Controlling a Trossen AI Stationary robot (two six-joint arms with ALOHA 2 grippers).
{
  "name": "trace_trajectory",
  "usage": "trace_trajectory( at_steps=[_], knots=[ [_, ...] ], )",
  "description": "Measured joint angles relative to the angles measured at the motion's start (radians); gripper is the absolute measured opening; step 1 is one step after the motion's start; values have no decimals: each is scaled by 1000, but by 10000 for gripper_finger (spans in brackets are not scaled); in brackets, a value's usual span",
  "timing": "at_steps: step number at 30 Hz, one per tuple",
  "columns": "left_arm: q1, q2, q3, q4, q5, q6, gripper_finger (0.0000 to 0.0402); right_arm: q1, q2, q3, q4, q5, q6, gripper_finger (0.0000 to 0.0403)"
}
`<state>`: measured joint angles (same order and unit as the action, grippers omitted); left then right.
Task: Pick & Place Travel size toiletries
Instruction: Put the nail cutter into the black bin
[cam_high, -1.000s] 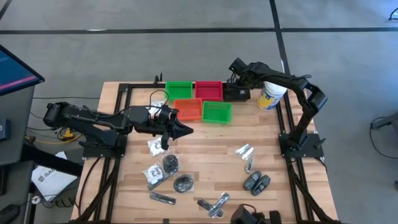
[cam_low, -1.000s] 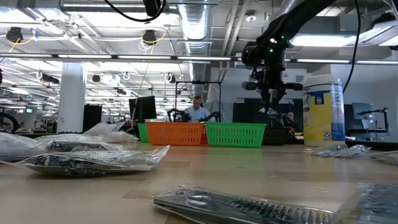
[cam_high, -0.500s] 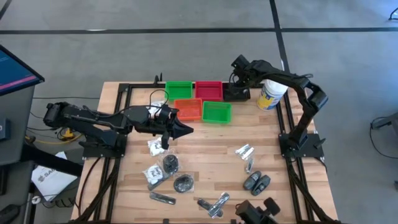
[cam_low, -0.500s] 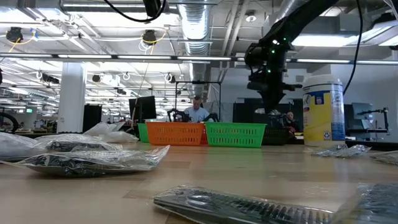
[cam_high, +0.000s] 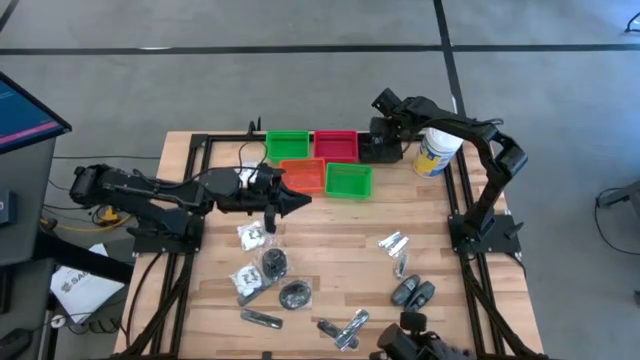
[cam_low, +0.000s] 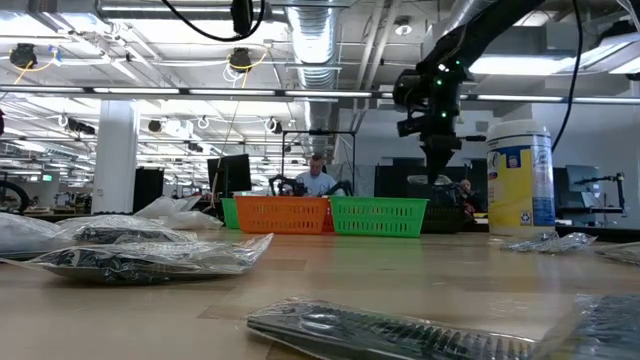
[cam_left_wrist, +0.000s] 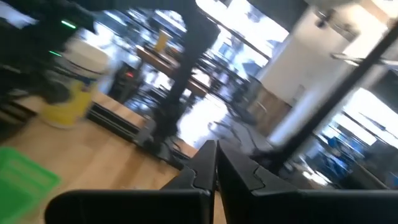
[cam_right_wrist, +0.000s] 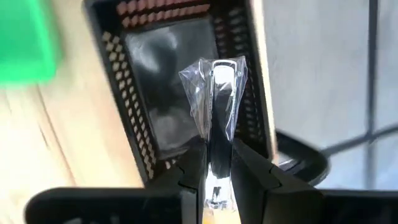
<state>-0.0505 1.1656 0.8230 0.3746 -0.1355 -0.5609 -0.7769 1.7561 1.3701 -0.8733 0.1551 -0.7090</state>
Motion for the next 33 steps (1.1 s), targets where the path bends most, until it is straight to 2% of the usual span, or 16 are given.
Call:
trace_trajectory(
  at_steps=[4,12,17,23,33],
  knots=[
    [22,0,0,12,-78,-47,7,1,0,0,9,-30,-68,51],
    [23,0,0,29,-202,-17,7,-39,0,0,-61,-178,-32,51],
    [23,0,0,34,-214,14,7,-42,13,0,-24,-182,-39,47],
    [18,0,0,40,-214,7,7,-21,121,-2,-47,-179,-22,47],
    [-16,0,0,49,-213,4,7,-19,198,-2,-1,-147,71,47]
  ],
)
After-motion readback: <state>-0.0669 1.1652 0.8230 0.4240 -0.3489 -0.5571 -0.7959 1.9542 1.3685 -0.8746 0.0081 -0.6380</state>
